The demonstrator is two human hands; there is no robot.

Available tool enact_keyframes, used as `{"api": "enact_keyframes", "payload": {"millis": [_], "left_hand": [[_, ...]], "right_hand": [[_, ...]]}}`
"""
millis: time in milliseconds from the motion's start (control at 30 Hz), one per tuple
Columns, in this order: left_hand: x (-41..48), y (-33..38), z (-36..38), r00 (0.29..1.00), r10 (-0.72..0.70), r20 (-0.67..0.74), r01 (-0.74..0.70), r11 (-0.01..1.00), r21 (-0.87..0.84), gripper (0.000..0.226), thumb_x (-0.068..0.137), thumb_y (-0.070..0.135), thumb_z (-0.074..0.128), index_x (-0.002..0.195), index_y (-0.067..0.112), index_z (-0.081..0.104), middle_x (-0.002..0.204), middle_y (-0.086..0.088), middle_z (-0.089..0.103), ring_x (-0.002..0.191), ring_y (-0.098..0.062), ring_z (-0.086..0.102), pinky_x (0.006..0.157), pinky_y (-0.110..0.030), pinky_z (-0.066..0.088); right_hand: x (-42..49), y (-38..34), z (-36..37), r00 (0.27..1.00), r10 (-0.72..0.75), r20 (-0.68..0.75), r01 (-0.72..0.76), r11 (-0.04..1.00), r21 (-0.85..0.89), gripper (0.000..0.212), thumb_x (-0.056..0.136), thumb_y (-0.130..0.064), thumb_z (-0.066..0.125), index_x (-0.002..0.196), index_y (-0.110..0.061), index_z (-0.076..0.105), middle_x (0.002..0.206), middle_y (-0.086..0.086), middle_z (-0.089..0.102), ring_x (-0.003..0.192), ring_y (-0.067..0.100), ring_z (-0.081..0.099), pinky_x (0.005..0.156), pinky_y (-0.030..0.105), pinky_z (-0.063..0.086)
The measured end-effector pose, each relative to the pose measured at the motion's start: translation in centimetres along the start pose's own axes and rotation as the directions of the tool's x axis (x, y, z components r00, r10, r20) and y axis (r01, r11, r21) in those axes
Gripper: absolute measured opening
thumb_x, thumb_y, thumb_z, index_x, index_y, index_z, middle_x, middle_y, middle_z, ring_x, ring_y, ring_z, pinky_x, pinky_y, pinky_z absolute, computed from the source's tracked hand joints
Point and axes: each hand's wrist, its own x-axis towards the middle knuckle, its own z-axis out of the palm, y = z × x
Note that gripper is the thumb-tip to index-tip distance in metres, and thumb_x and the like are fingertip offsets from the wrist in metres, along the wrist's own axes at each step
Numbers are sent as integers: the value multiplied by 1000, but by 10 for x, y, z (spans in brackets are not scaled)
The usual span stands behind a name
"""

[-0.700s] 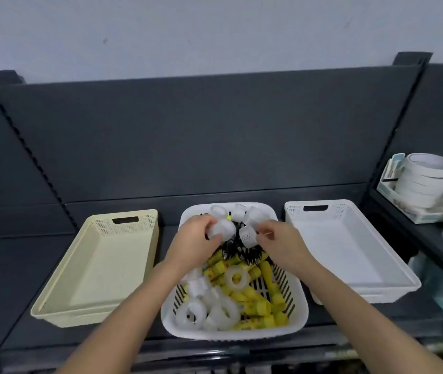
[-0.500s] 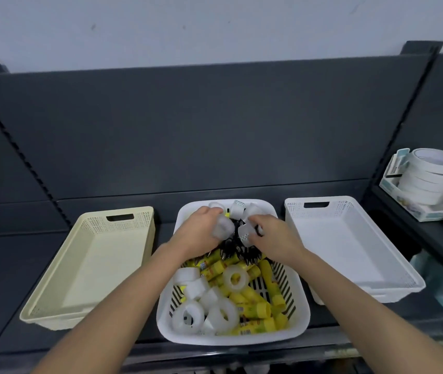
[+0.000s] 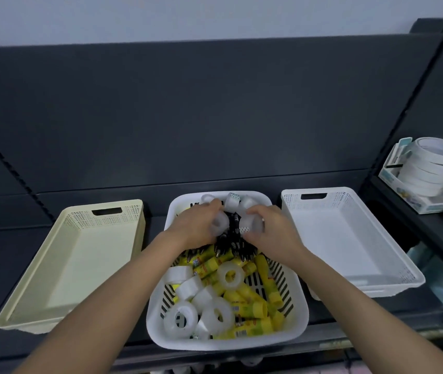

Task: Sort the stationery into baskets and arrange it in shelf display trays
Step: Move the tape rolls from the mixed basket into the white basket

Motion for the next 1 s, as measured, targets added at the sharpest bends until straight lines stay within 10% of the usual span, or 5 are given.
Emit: {"api": "enact_keyframes", "payload": {"millis": [267,433,1000], "left_hand": [[-57,6,-2,951,-257,-175,176,910,-376,42,75,33,68,103,36,37,86,18,54,77,-1,54,58,-28,45],[-86,7,4,917,-325,-231,187,862,-470,35,80,28,68,101,30,40,89,9,60,78,-11,60,66,-36,52],[-124,-3,22,873,-390,-293,153,790,-594,52,71,36,76,107,38,39,94,21,54,84,3,55,62,-19,43]], "right_hand": [[-57,0,12,976,-7,218,24,997,-76,46,81,-24,64,124,-27,49,113,-9,37,83,6,49,60,8,36],[-70,-13,31,988,130,81,-121,987,-103,31,83,-28,62,110,-17,49,102,1,45,78,18,54,66,30,47],[-62,-33,78,957,291,10,-288,950,-121,31,84,-40,57,74,-21,35,67,-6,46,54,6,44,39,24,29]]}}
